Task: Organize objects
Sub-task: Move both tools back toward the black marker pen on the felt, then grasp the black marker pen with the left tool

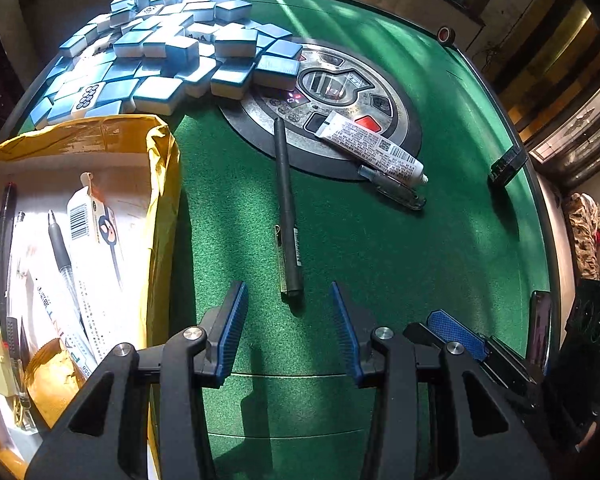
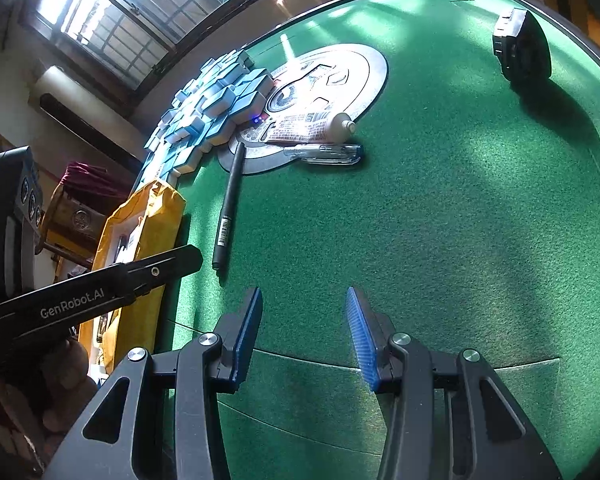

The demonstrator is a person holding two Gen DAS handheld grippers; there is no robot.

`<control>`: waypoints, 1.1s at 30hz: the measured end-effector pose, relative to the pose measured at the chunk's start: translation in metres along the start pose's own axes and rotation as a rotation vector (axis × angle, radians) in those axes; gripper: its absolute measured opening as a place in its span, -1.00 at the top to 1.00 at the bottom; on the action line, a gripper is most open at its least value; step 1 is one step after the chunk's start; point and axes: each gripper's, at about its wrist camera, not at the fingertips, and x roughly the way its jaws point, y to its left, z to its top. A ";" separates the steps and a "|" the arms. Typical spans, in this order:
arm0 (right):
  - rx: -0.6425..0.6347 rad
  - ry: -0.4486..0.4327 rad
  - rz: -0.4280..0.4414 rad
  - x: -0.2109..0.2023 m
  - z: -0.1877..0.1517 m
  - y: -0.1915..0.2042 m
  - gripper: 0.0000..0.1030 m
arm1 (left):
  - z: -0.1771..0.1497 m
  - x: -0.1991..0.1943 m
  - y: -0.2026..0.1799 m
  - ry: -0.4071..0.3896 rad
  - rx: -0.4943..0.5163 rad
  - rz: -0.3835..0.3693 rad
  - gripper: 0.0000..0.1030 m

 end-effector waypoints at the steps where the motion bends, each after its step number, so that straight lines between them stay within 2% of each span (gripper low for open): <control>1: 0.001 -0.001 0.002 0.000 0.000 0.000 0.24 | 0.003 0.003 -0.001 -0.002 -0.002 0.006 0.22; 6: 0.000 -0.006 0.006 0.001 0.001 0.000 0.24 | 0.016 0.016 -0.006 0.006 0.009 0.017 0.23; 8: 0.000 -0.009 0.009 0.001 0.001 -0.001 0.23 | 0.019 0.021 -0.008 0.014 0.019 0.027 0.29; 16: -0.003 -0.010 0.010 0.001 0.001 -0.001 0.23 | 0.021 0.032 -0.008 0.045 0.029 0.057 0.77; 20: -0.009 -0.010 0.004 0.001 0.001 0.000 0.23 | 0.017 0.031 -0.006 0.047 0.023 0.057 0.84; 24: -0.026 -0.007 -0.012 0.003 0.003 0.003 0.22 | 0.005 0.025 -0.003 0.059 0.022 0.045 0.84; 33: -0.045 0.015 -0.026 0.005 0.005 0.007 0.22 | -0.048 0.003 0.005 0.076 0.011 -0.005 0.84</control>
